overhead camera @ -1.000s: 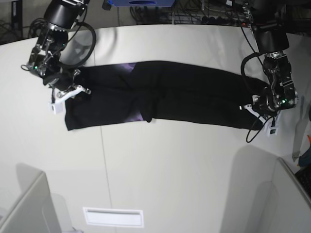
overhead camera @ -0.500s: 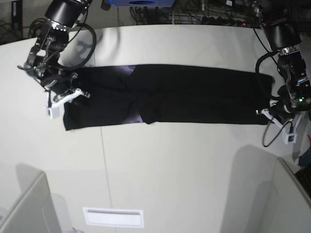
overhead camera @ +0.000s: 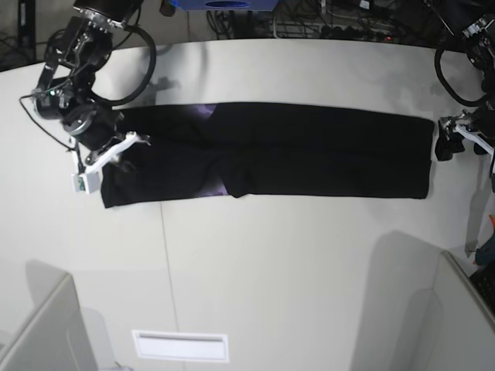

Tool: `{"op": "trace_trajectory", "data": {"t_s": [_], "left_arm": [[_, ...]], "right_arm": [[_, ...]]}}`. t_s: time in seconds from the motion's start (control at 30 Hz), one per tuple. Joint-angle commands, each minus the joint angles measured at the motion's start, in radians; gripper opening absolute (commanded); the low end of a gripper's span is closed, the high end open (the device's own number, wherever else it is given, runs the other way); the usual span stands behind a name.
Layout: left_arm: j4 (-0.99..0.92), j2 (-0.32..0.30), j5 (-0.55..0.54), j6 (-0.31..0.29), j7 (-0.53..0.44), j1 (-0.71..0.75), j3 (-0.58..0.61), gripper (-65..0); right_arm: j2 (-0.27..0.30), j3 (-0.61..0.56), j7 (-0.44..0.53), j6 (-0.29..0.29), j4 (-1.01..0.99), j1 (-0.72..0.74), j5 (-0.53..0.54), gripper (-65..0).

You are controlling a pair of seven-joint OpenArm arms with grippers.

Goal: Fold the T-shirt properly
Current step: 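Pull the folded strip back toward the table center with both grippers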

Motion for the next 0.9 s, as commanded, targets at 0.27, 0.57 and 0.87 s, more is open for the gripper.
{"op": "trace_trajectory", "data": {"t_s": [0.27,0.57,0.87], "left_arm": [[-0.250,-0.023,-0.015,-0.002,-0.085,-0.126,0.105,0.0],[-0.425,-0.025,-0.014,0.003,-0.148,-0.215,0.171,0.0],[-0.468,-0.034,-0.014,0.003,-0.224,-0.184,0.290,-56.3]], "right_arm": [[0.006,-0.073,0.023,0.005,0.017,0.004,0.021,-65.0],[0.007,-0.069,0.023,0.007,0.017,0.002,0.021,-65.0],[0.015,-0.064,0.023,0.007,0.017,0.002,0.018,-65.0]]}}
